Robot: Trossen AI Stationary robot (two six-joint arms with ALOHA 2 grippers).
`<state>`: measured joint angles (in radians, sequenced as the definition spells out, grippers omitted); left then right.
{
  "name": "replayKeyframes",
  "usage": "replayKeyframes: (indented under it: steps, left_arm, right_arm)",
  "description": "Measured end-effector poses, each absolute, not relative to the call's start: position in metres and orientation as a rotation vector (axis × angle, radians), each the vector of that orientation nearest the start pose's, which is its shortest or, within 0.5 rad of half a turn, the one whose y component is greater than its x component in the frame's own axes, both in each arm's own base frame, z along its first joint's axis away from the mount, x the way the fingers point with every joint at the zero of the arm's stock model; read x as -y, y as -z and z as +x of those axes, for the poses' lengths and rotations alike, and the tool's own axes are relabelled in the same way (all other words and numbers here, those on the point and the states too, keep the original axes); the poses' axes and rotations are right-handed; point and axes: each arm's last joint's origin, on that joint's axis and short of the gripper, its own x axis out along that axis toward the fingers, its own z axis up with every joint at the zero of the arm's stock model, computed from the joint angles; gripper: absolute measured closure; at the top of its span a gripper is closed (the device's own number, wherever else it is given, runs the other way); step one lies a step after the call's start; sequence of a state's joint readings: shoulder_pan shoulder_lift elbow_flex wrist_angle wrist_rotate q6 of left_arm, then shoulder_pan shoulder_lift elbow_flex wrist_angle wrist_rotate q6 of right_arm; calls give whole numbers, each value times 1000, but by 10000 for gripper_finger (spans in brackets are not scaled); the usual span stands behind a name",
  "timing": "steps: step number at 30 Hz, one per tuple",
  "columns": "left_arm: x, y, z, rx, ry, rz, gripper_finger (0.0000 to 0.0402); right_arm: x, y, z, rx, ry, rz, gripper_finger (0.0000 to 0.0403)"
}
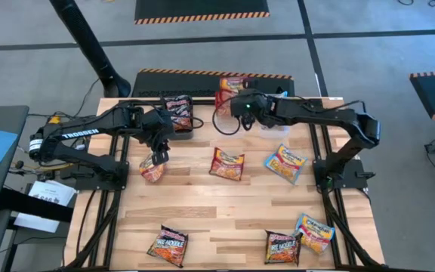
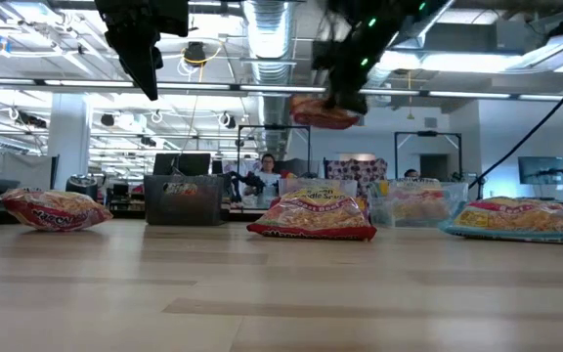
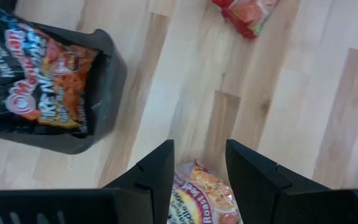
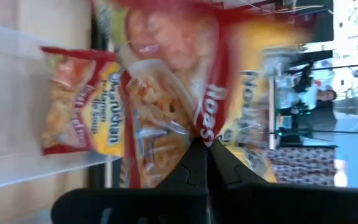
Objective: Sort Maruchan noodles
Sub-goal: Put the red noodle pack into the left transparent bin
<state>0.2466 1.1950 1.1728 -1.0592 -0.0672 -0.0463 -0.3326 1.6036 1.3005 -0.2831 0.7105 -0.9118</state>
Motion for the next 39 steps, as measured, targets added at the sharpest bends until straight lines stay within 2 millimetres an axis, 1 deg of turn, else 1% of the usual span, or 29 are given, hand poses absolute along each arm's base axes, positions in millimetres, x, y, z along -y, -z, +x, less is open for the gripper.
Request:
replayKeyframes:
  steps: [2, 4, 11, 17, 23, 32, 35, 39]
  left_arm:
    - [-55, -318, 208, -1076, -321, -131, 270]
    - [-55, -318, 208, -1076, -333, -124, 270]
    - [-55, -318, 208, -1076, -342, -118, 270]
    - [-55, -318, 208, -1076, -342, -118, 270]
    - [-55, -318, 208, -1076, -342, -118, 270]
    - [-55, -318, 208, -1076, -343, -118, 270]
    - [-55, -318, 208, -1076, -343, -119, 270]
    - [-55, -318, 207, -1077, -344, -120, 270]
  right_arm:
    - [140, -292, 338, -1038, 664, -932, 398]
    - [147, -281, 340, -1085, 652, -940, 398]
    - [155, -241, 356, -1181, 593, -942, 398]
    - [157, -221, 363, -1227, 563, -942, 397]
    - [159, -213, 367, -1229, 590, -860, 397]
    - [160, -215, 367, -1210, 620, -811, 396]
    - [161, -214, 367, -1213, 620, -810, 389]
    - [162, -214, 366, -1215, 623, -808, 368]
